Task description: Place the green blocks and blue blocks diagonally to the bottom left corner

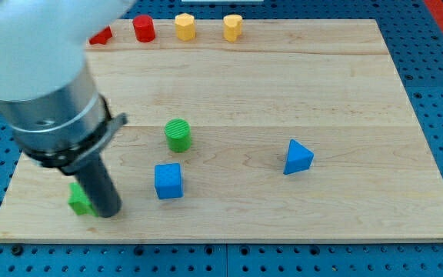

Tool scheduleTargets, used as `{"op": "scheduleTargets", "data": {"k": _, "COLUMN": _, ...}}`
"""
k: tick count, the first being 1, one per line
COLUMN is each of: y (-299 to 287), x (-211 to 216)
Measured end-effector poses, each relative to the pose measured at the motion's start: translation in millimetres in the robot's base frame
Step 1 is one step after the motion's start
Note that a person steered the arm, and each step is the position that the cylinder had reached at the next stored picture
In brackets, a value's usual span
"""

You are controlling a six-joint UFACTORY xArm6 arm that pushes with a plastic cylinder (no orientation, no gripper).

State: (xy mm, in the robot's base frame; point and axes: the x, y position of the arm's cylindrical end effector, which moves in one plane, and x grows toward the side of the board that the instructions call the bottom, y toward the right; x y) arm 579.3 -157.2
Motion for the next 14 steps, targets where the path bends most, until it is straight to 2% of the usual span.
{"op": "scheduleTargets", "data": {"k": 1, "y": -33, "x": -9}}
{"op": "scheduleTargets", "data": {"k": 2, "y": -21, "x": 2}}
{"op": "scheduleTargets", "data": {"k": 3, "y": 75, "x": 18}}
{"op": "scheduleTargets", "data": {"k": 4, "y": 143, "x": 1}}
{"op": "scheduleTargets", "data": {"k": 5, "y": 111, "x": -26}}
{"op": "scheduleTargets", "data": {"k": 6, "y": 32, "x": -46}}
{"op": "scheduleTargets", "data": {"k": 7, "y": 18, "x": -52}}
{"op": "scheduleTargets", "data": {"k": 8, "y": 94, "x": -52}}
{"op": "scheduleTargets", "data": {"k": 9, "y": 197, "x": -52}}
{"op": "scheduleTargets", "data": {"k": 12, "y": 255, "x": -52}}
{"op": "scheduleTargets", "data": {"k": 13, "y": 296, "x": -50}}
{"op": "scheduleTargets", "data": {"k": 14, "y": 271, "x": -76}}
